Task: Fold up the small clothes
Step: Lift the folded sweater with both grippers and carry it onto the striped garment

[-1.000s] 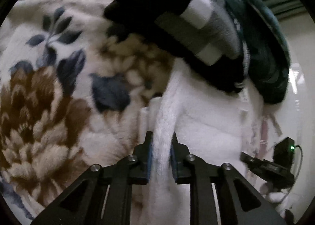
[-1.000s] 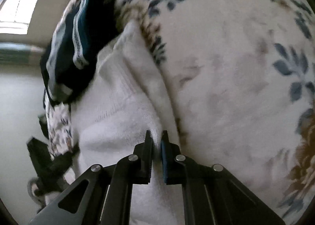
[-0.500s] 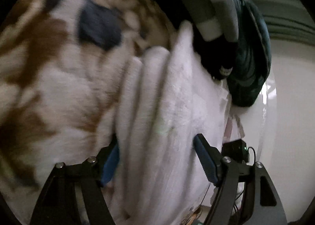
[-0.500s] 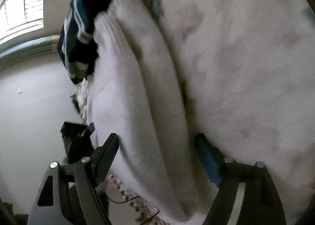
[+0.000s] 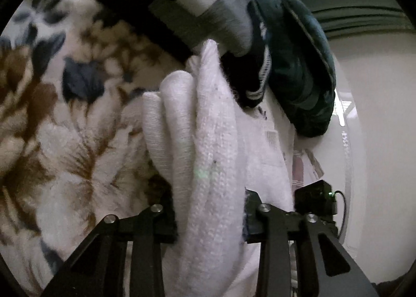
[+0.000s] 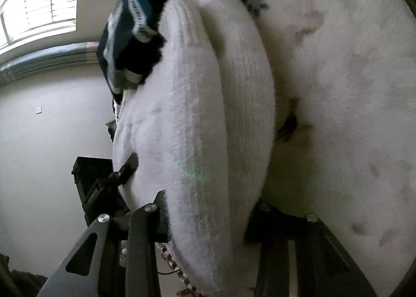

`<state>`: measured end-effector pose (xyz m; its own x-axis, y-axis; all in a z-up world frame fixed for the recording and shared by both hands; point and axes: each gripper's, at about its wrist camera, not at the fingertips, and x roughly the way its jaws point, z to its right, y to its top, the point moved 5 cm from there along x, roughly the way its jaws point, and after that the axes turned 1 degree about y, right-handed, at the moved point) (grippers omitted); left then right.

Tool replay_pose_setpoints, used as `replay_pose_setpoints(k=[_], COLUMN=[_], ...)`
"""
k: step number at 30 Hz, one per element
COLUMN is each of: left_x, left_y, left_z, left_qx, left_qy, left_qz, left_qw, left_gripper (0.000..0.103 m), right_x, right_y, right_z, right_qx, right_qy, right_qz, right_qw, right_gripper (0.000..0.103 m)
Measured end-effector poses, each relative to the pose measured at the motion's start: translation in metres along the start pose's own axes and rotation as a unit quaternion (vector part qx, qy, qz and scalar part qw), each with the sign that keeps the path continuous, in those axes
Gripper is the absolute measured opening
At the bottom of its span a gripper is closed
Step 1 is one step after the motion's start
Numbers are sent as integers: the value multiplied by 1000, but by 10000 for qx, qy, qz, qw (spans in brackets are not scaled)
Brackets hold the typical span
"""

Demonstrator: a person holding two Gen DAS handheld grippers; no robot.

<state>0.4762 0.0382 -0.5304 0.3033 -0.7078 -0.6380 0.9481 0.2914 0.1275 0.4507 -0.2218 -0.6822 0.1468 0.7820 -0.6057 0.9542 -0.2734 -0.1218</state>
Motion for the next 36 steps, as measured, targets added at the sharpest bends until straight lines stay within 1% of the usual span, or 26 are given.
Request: replay_pose_setpoints(k=[1,4,10,12,15,17,18,20,21,22,23,24,25,26,28,30,32,33,35,36], left_x=[-6,-16,-58,-72,-92,-102,-107,-114,-114,-113,-110,-106,-98,-91,-75,-54,-35,-29,-14,-10], left_y=[1,5,15,22,50,70,90,120,131,157,169,187,211,227,253,275,288,290,293,292], left_z=[6,23,58,70,99,111,122,130,134,138,138,138,135,131,116,92,67,59,36,26], left_qx=[-1,27,183,227,345,406,487,627,663,704,738,785,831,839,803,705,545,511,444,366], left_qy=[-67,-89,-223,-258,-355,-384,-423,-442,-460,-467,-457,-411,-348,-303,-180,-33,92,113,279,241], left_qz=[15,104,310,373,525,628,710,829,854,919,936,957,973,953,869,720,589,530,391,365], left_qw=[10000,9999,9991,9987,9974,9965,9954,9936,9931,9922,9918,9915,9912,9914,9928,9949,9967,9972,9979,9984], left_gripper=[30,30,30,30,30,30,30,30,30,30,30,30,30,30,30,30,30,30,30,30], right_x=[-4,-18,-48,-56,-70,-85,-98,-104,-104,-102,-99,-94,-86,-75,-53,-29,-2,5,25,35], right_y=[-2,-7,-17,-19,-11,5,16,39,54,66,86,98,117,140,171,200,225,231,242,247], right_z=[-7,-24,-77,-99,-137,-162,-165,-192,-207,-217,-228,-233,-239,-244,-241,-235,-222,-217,-202,-195], right_qx=[-42,-157,-512,-621,-808,-903,-940,-1094,-1184,-1224,-1268,-1288,-1296,-1280,-1217,-1120,-943,-861,-711,-663], right_qy=[19,54,114,119,171,229,258,310,337,360,397,421,428,441,438,358,274,253,177,126], right_qz=[37,128,319,396,550,676,722,869,943,1003,1076,1120,1177,1220,1239,1217,1114,1064,962,897], right_qw=[10000,9998,9981,9972,9951,9934,9926,9897,9879,9867,9853,9844,9836,9833,9838,9856,9889,9903,9927,9937], right_gripper=[38,38,38,38,38,38,38,38,38,38,38,38,38,38,38,38,38,38,38,38])
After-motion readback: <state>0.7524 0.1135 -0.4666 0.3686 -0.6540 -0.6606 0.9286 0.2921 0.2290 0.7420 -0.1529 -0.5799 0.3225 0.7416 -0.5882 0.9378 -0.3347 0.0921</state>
